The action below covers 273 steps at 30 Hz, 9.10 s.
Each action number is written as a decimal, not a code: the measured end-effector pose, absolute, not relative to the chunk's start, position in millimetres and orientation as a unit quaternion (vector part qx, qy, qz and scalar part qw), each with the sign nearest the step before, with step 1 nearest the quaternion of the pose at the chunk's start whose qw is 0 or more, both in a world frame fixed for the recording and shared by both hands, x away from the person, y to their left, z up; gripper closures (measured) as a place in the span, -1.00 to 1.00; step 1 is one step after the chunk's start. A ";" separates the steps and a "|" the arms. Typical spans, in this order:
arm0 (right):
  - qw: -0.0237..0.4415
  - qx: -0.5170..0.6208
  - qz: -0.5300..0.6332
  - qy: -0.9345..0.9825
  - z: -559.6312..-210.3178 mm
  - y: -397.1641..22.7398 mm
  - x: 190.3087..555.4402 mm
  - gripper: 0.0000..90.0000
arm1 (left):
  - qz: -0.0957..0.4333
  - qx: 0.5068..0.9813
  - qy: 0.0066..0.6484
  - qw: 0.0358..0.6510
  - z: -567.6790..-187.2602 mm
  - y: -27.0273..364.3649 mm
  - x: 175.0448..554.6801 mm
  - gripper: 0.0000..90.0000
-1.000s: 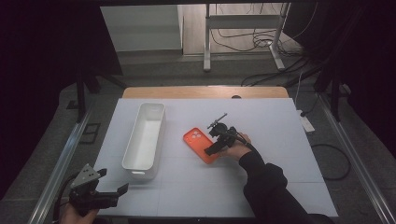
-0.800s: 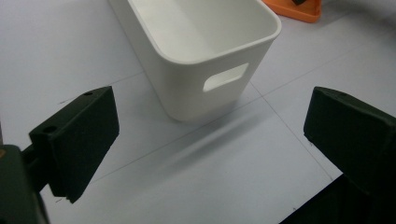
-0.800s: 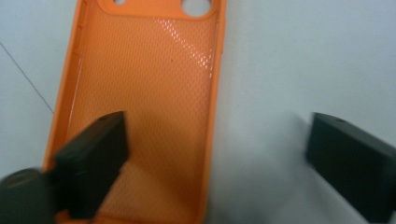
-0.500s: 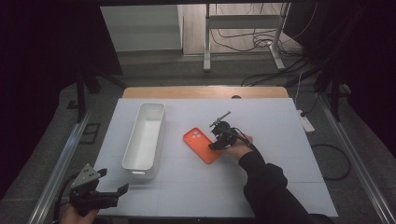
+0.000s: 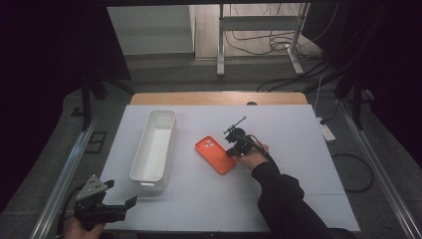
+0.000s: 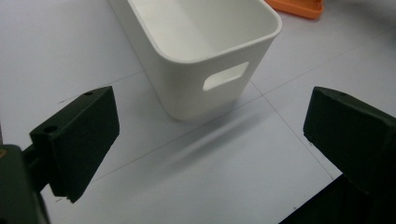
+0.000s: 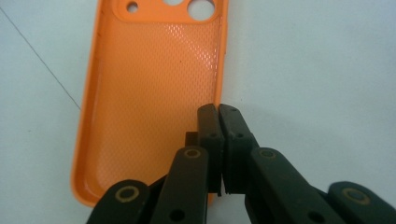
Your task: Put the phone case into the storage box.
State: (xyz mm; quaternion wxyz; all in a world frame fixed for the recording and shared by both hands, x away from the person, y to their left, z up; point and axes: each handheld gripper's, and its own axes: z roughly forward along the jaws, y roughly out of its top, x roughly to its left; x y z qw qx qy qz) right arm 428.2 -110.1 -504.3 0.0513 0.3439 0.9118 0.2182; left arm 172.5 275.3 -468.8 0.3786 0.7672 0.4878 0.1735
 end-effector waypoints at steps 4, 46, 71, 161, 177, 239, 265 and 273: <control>0.062 0.342 0.213 0.913 -503.4 -107.9 425.6 0.97 | 0.174 0.767 0.488 0.378 -468.7 275.0 172.4 -0.91; 0.069 0.318 0.322 0.889 -451.2 -144.8 393.3 0.97 | 0.183 0.772 0.492 0.358 -468.4 270.7 174.5 -0.92; 0.091 0.305 0.388 0.865 -423.1 -171.6 362.8 0.97 | 0.167 0.761 0.499 0.379 -467.7 275.9 175.8 -1.00; 0.151 0.290 0.466 0.822 -407.6 -174.9 315.0 0.97 | -0.056 0.761 0.419 0.493 -423.2 120.2 296.5 -1.00; 0.150 0.280 0.472 0.823 -408.5 -168.1 309.6 0.97 | -0.095 0.747 0.427 0.501 -422.9 105.8 309.4 -0.71; 0.082 0.288 0.460 0.836 -413.1 -173.4 310.5 -0.10 | -0.133 0.743 0.431 0.495 -436.3 129.8 315.8 0.86; 0.008 0.263 0.462 0.847 -431.9 -178.2 311.0 -1.00 | -0.132 0.788 0.348 0.490 -437.5 127.4 312.0 0.85; -0.012 0.248 0.457 0.854 -438.1 -171.7 309.5 -1.00 | -0.149 0.795 0.310 0.500 -435.6 119.6 309.8 0.85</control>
